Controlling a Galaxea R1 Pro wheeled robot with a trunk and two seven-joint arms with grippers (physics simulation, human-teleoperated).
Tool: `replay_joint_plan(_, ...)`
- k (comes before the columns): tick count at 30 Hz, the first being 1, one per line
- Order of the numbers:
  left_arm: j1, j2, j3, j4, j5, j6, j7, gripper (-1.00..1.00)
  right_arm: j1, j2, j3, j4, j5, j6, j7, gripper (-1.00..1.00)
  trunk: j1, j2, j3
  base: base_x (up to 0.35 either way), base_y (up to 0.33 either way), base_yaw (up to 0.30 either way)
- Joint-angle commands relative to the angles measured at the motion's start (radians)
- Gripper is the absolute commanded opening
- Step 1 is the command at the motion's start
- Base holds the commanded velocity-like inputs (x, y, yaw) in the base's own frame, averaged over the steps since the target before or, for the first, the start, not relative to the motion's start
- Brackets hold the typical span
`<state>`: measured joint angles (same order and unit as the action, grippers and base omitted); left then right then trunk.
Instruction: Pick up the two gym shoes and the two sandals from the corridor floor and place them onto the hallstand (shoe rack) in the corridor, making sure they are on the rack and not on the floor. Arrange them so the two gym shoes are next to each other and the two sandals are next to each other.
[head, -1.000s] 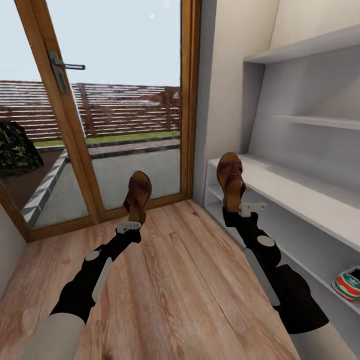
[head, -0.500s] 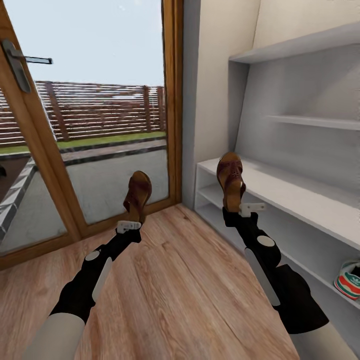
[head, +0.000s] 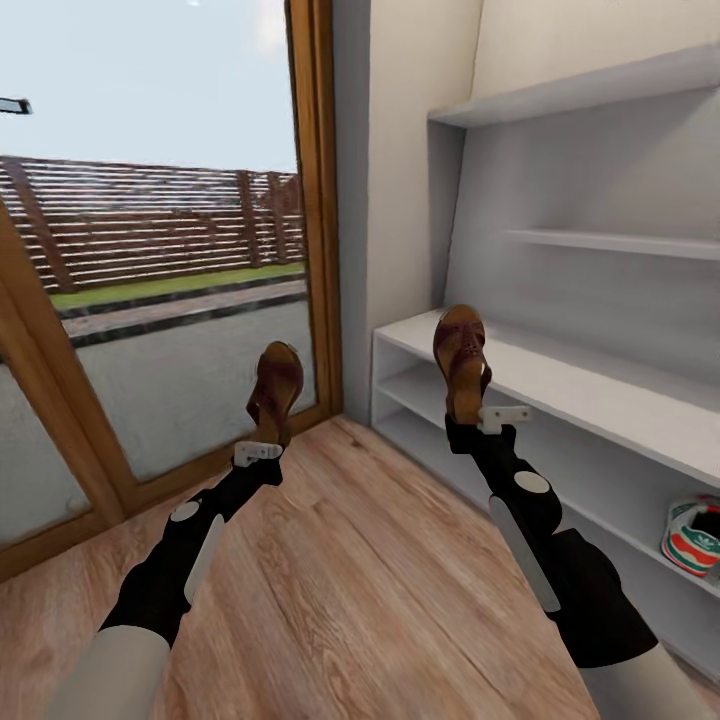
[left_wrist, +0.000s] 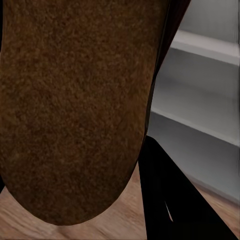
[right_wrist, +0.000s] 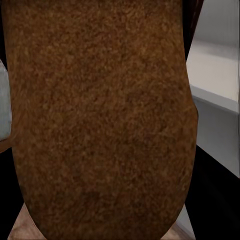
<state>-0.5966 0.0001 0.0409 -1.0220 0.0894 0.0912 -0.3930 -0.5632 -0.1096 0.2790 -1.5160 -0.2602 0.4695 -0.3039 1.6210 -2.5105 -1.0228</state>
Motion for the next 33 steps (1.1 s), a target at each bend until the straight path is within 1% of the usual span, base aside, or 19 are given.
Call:
replay_joint_plan(1,0.000,0.000,0.002,-0.001,0.007,0.008,-0.007,-1.00,-0.001,-0.001,0.003,-0.001,-0.010,0.003,-0.011,-1.00,0.000,0.000,-0.001,0.163,0.317,-0.276)
replay_joint_plan(33,0.000,0.000,0.002,-0.001,0.007,0.007,-0.007,-1.00,-0.001,-0.001,0.003,-0.001,-0.010,0.003,-0.011,-1.00,0.000,0.000,-0.001,0.139,0.329,-0.276)
